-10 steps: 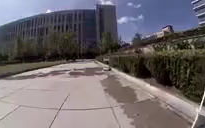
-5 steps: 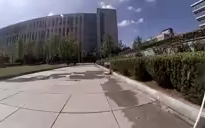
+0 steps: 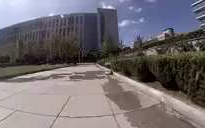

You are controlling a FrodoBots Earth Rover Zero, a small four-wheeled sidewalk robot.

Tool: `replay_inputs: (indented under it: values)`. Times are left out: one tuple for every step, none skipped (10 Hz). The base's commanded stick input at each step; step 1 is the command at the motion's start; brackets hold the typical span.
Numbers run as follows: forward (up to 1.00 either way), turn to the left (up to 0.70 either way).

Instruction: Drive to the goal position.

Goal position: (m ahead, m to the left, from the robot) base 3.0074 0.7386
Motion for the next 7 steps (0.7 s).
replay_inputs:
  values:
    - [0.69, 0.00]
    - [0.62, 0.00]
    - [0.65, 0.00]
    - [0.68, 0.00]
    - [0.70, -0.05]
    - [0.70, -0.20]
    - [0.70, -0.34]
